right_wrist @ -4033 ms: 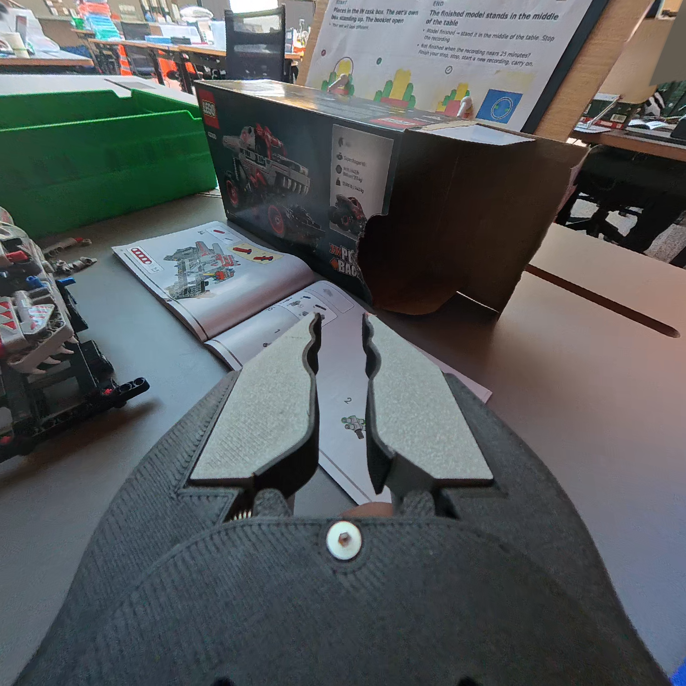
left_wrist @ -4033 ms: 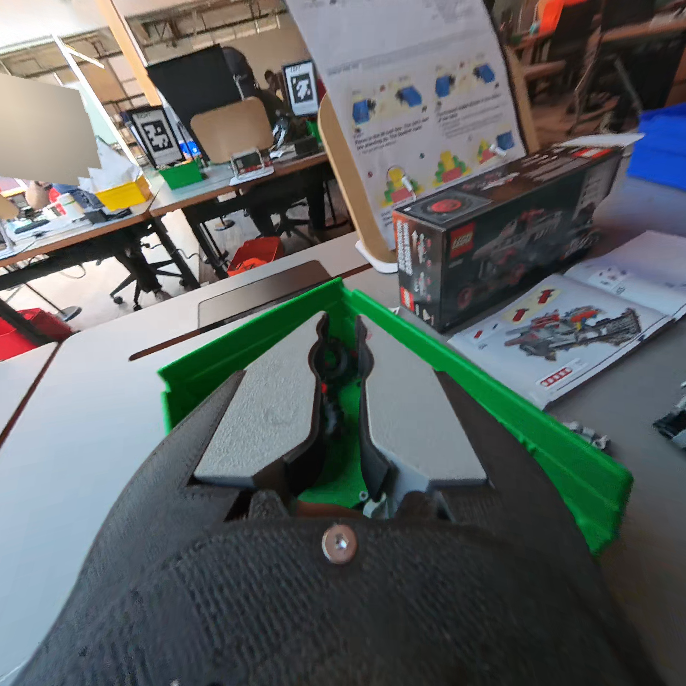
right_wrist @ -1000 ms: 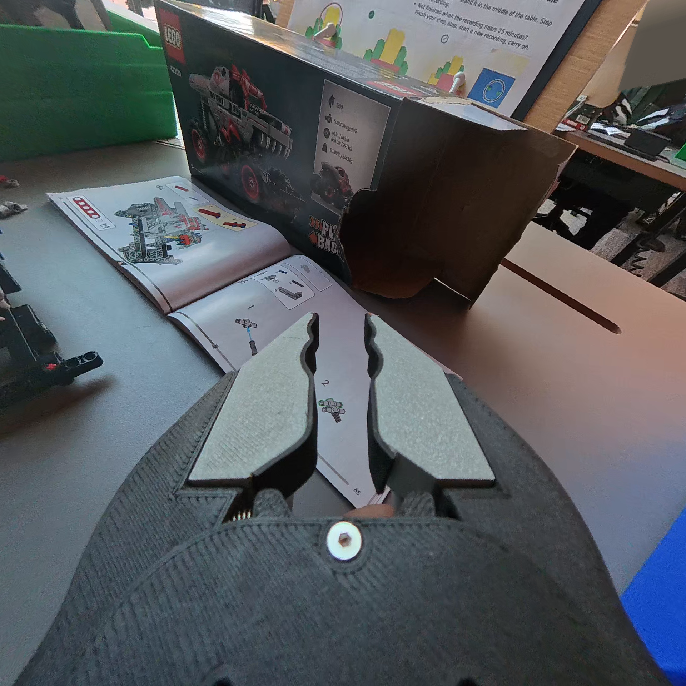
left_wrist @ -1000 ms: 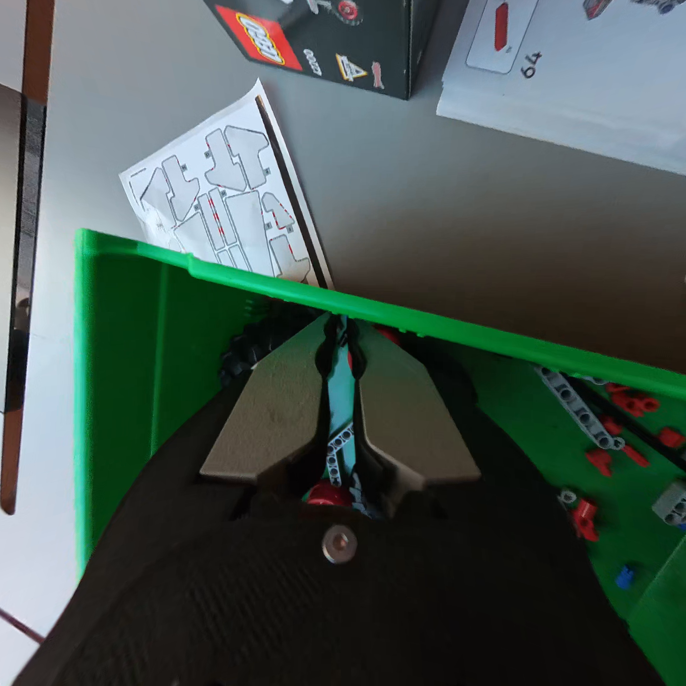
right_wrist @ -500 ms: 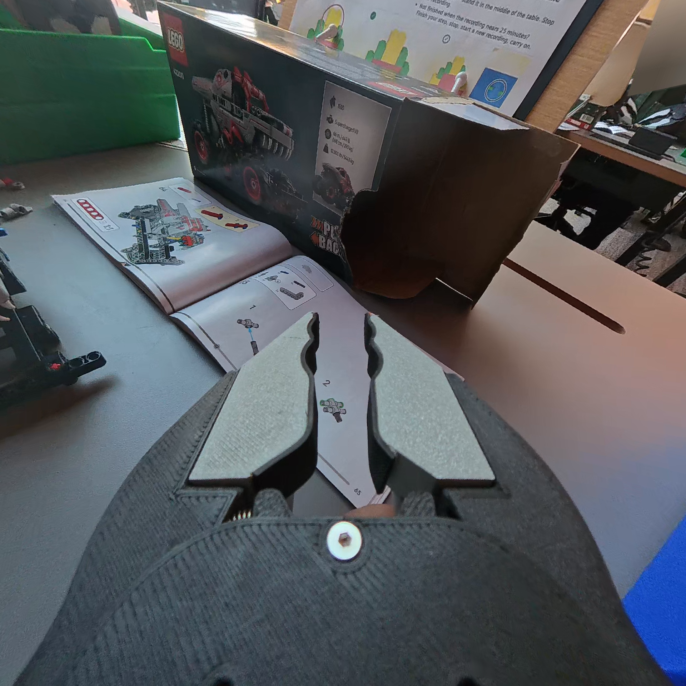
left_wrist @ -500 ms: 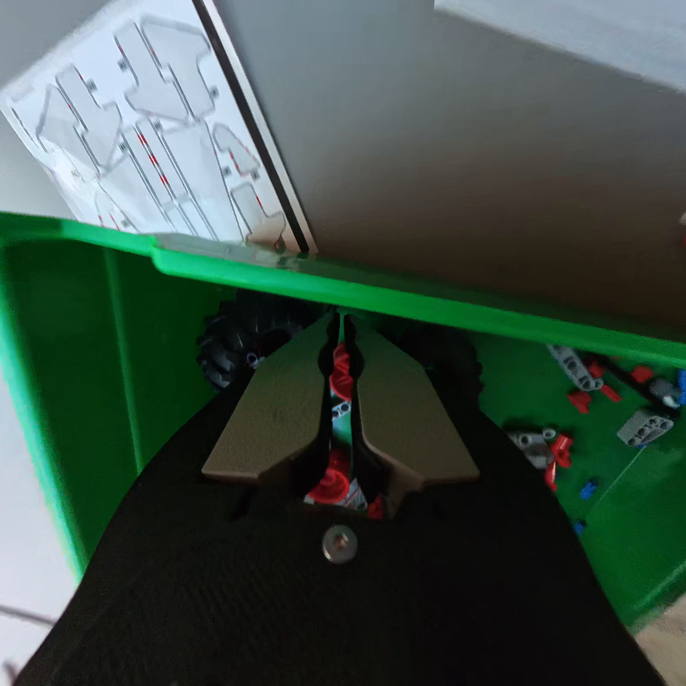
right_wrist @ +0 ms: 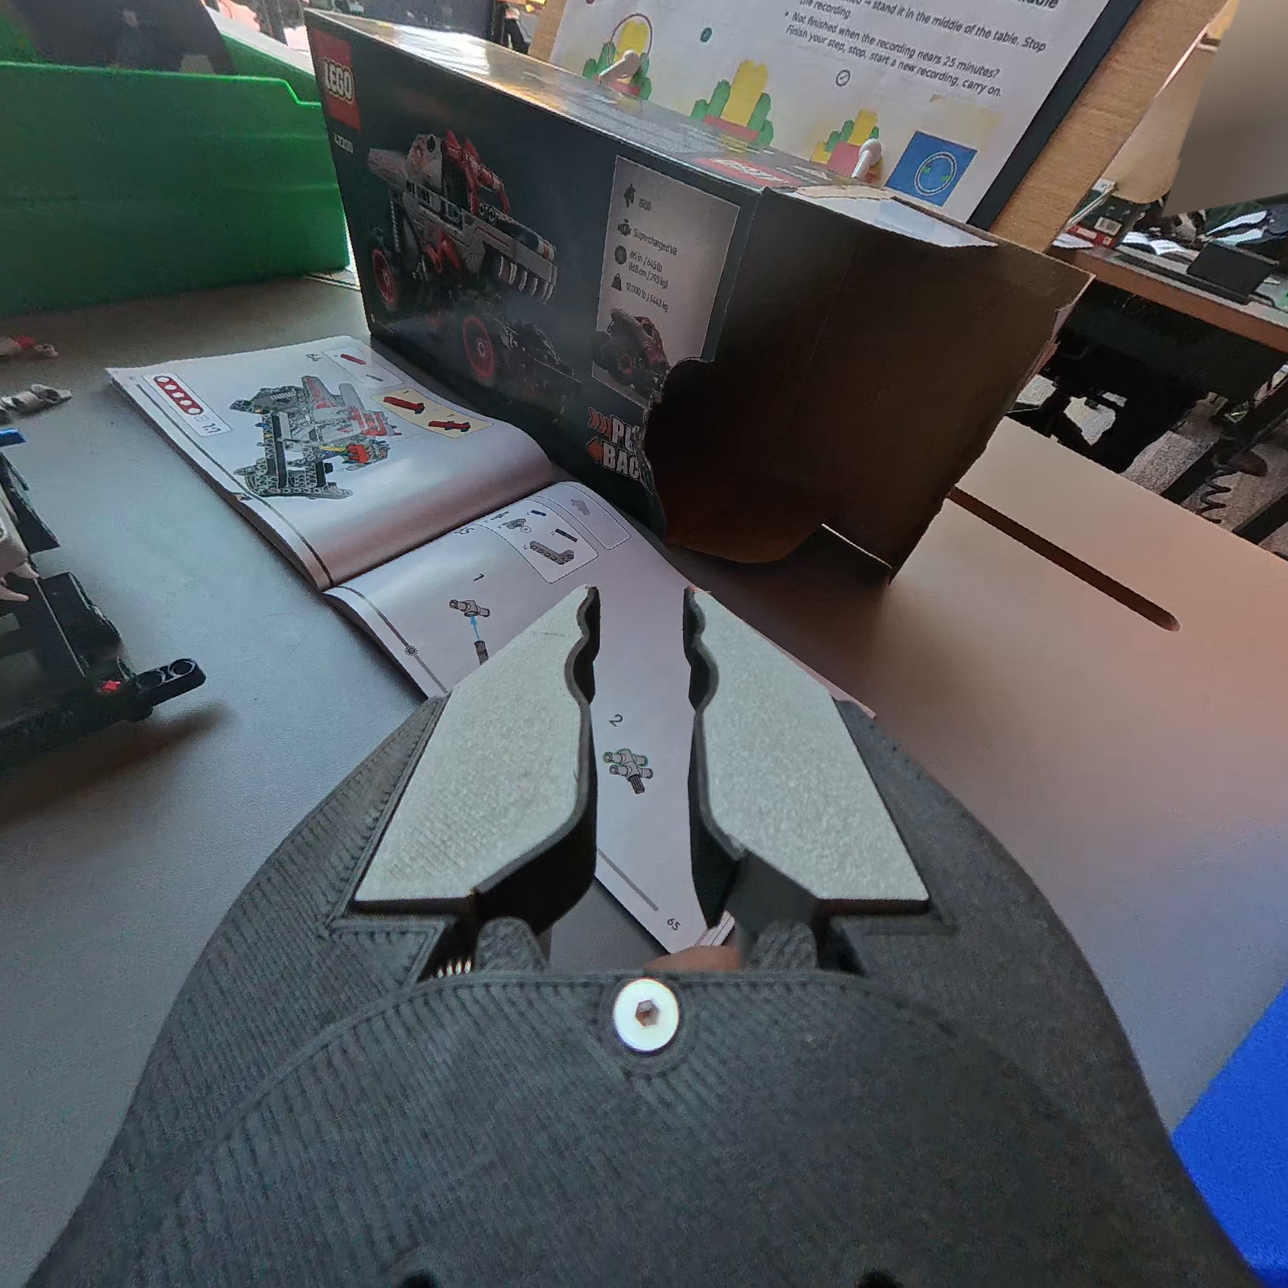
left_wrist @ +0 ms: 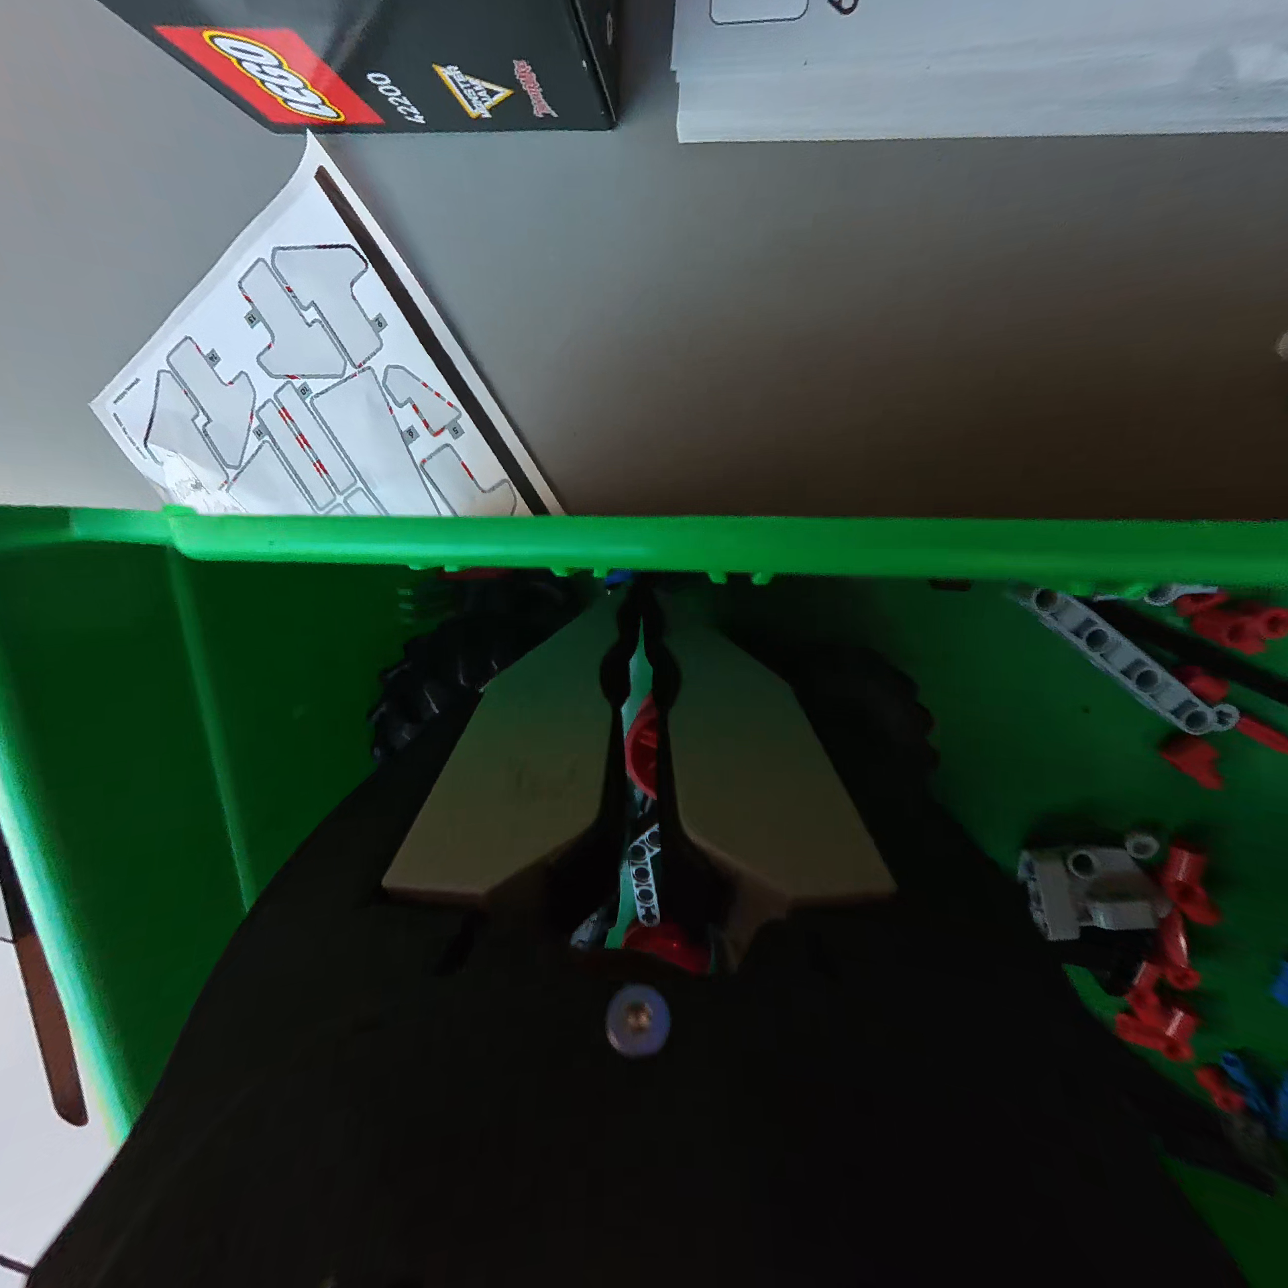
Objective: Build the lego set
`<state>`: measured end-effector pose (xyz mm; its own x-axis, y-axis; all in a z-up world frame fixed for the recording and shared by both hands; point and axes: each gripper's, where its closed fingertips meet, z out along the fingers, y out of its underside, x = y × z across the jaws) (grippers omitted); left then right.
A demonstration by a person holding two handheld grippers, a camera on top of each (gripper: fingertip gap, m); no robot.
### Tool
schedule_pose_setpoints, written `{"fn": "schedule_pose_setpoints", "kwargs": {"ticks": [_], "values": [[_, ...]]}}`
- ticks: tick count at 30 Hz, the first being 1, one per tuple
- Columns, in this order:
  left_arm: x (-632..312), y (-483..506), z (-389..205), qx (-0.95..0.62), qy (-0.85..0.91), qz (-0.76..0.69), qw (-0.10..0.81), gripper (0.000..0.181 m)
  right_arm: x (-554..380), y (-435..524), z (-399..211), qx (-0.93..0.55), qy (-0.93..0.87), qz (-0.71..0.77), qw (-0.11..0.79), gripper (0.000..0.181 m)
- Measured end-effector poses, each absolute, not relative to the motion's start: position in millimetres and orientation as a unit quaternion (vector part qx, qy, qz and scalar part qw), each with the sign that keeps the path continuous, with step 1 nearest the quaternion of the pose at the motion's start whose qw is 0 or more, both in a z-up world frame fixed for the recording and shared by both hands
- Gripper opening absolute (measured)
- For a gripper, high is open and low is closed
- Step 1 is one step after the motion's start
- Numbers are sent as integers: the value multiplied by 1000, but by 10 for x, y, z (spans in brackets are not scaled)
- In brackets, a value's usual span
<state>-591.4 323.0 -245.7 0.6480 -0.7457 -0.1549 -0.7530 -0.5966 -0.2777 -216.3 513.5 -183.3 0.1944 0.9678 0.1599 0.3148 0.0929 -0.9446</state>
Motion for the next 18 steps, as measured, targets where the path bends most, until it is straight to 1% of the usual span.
{"fn": "schedule_pose_setpoints", "kwargs": {"ticks": [4, 6, 9, 16, 18], "values": [[-5909, 3114, -2441, -891, 434, -14, 134, 0, -2162, 5140, -1832, -590, -543, 327, 500, 21], [-5947, 3180, -2419, -886, 437, 6, 155, 0, -2161, 5141, -1831, -590, -543, 327, 500, 21], [-5949, 3214, -2424, -883, 437, 9, 169, 5, -2162, 5142, -1834, -591, -543, 327, 500, 21], [-5836, 3265, -2363, -866, 458, -8, 200, 13, -2161, 5141, -1832, -590, -543, 327, 500, 21], [-5822, 3265, -2337, -860, 466, -13, 207, 11, -2161, 5140, -1832, -590, -543, 327, 500, 21]]}}
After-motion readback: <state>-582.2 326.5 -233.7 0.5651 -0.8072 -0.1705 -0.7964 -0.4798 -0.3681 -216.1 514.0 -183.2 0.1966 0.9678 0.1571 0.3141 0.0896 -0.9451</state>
